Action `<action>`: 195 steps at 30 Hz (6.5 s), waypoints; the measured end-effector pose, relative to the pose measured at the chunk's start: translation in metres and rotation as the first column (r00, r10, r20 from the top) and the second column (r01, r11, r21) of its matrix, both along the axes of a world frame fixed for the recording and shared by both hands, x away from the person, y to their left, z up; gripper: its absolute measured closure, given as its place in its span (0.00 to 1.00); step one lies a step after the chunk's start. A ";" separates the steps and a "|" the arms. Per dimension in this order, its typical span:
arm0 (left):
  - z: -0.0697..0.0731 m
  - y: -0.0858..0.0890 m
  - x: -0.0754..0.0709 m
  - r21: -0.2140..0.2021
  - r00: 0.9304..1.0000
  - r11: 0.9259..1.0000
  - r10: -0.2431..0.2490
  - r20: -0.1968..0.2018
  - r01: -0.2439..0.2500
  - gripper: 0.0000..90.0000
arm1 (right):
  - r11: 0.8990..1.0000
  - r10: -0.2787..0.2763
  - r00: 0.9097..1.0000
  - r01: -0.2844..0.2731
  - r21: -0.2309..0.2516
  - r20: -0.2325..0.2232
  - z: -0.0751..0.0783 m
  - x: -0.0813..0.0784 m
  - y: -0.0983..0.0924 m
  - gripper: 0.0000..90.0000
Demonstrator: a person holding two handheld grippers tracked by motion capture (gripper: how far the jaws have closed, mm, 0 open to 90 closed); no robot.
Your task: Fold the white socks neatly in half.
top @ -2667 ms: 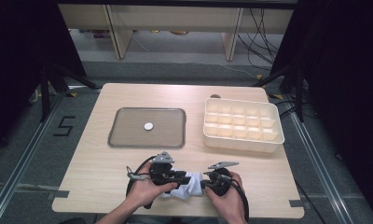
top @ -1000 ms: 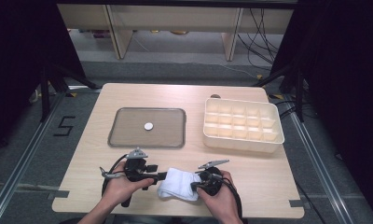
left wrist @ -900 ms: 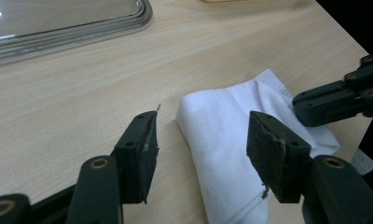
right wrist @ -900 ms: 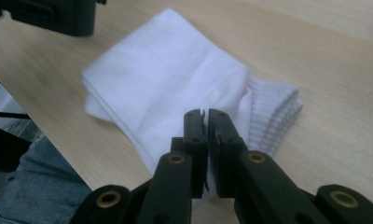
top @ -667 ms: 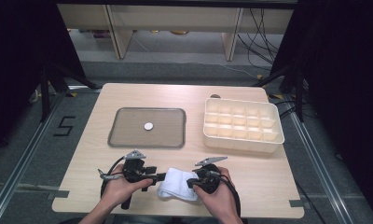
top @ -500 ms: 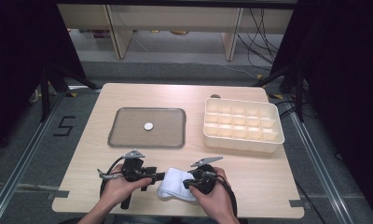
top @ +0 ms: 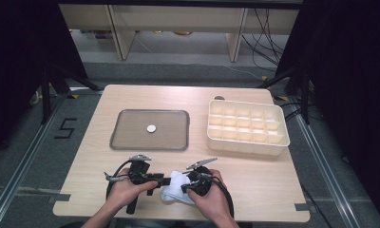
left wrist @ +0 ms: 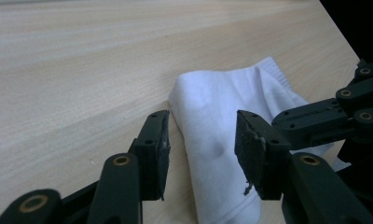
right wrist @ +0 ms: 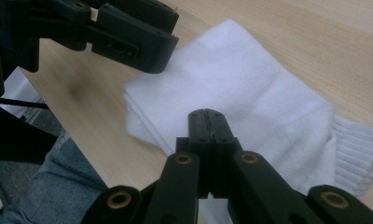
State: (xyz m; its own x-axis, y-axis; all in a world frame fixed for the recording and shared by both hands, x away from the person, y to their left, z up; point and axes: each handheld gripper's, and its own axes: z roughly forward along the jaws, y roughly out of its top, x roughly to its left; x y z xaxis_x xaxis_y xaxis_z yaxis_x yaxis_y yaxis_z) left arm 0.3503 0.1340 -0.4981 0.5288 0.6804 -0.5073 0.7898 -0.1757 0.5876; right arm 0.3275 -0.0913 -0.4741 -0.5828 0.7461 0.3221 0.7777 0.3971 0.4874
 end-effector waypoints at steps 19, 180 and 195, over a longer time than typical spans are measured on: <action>-0.016 -0.010 0.003 -0.030 0.993 0.999 -0.013 -0.115 0.010 0.85 | 1.000 -0.011 1.000 0.011 0.006 -0.028 -0.019 0.006 0.002 1.00; 0.018 -0.046 -0.001 -0.100 0.996 0.991 -0.089 0.003 0.089 0.91 | 0.992 -0.126 0.990 0.127 -0.010 0.066 -0.020 -0.002 -0.031 1.00; 0.019 -0.049 0.000 -0.106 0.996 0.990 -0.088 0.012 0.089 0.91 | 0.992 -0.123 0.990 0.124 -0.013 0.064 -0.020 -0.002 -0.030 1.00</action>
State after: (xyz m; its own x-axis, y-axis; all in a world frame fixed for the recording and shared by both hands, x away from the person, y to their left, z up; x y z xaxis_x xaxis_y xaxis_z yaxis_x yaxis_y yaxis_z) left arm 0.3499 0.0849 -0.4794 0.5886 0.5732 -0.5701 0.7695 -0.1812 0.6124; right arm 0.3257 -0.1208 -0.4945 -0.5042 0.8189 0.2743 0.7896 0.3085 0.5305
